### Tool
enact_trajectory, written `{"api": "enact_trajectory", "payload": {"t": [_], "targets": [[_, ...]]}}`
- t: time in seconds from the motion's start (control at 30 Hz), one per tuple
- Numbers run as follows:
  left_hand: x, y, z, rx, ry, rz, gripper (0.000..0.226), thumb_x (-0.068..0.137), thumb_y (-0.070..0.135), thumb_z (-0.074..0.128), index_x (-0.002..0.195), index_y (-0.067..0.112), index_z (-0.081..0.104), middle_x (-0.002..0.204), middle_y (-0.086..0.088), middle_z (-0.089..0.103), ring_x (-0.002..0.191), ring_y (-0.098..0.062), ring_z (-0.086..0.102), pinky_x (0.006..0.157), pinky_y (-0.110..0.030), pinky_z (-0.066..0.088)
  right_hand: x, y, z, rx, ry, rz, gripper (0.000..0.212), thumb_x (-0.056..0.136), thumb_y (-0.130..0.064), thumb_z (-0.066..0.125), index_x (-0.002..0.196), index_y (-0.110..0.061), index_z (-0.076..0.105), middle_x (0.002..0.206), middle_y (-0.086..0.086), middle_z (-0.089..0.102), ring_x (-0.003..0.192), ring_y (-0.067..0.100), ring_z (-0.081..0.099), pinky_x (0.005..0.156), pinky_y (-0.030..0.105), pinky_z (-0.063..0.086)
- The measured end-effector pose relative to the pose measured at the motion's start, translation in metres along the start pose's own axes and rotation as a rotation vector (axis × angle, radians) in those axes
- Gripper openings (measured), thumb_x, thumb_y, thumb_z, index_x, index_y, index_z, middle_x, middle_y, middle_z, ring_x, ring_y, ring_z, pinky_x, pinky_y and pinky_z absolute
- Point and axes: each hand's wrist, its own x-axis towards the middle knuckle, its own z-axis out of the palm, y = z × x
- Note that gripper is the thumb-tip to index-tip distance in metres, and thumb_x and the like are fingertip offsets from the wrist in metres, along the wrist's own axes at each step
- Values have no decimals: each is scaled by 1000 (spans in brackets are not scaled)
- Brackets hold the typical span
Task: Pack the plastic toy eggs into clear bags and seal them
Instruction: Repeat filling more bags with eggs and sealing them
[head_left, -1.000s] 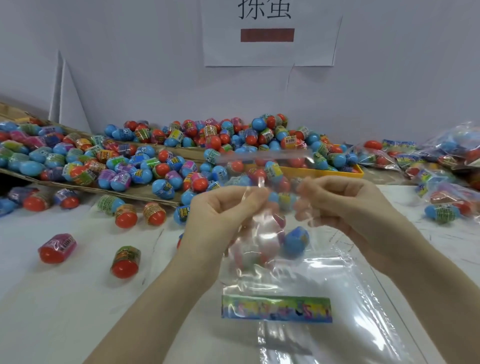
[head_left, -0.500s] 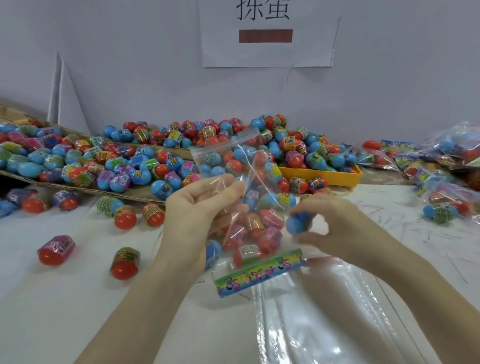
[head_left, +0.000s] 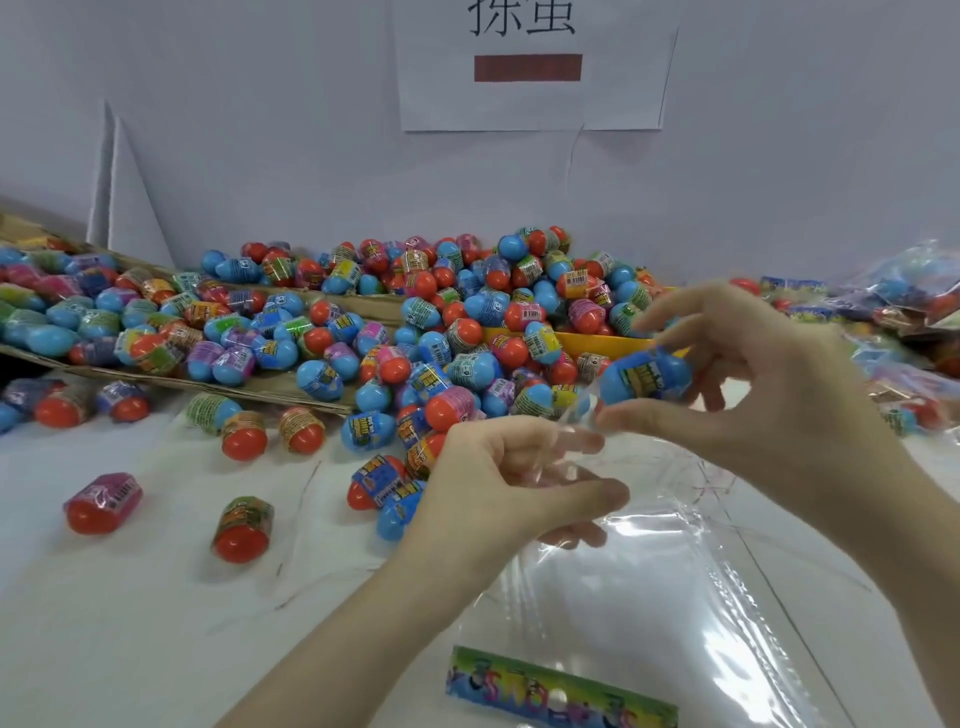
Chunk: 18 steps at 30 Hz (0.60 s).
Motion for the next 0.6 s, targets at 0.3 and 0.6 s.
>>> {"api": "enact_trajectory", "payload": {"t": [0.3,0.6], "targets": [[-1,0,1,36,-43,25,15,65,10,78,67,25,74,61,1,70,53,-11,67,50,-17,52,0,-3,0,-216,-103,-105,55,51,-63,53,80,-21,73,64,-23,45,69,9,37,58,24,32],[-1,-2,3,7,10,89,12,57,22,74,68,27,74,63,1,71,54,-11,68,50,-17,53,-1,-2,6,-114,-177,-42,43,46,-62,54,77,-32,55,79,0,59,74,18,55,68,35,51]]}}
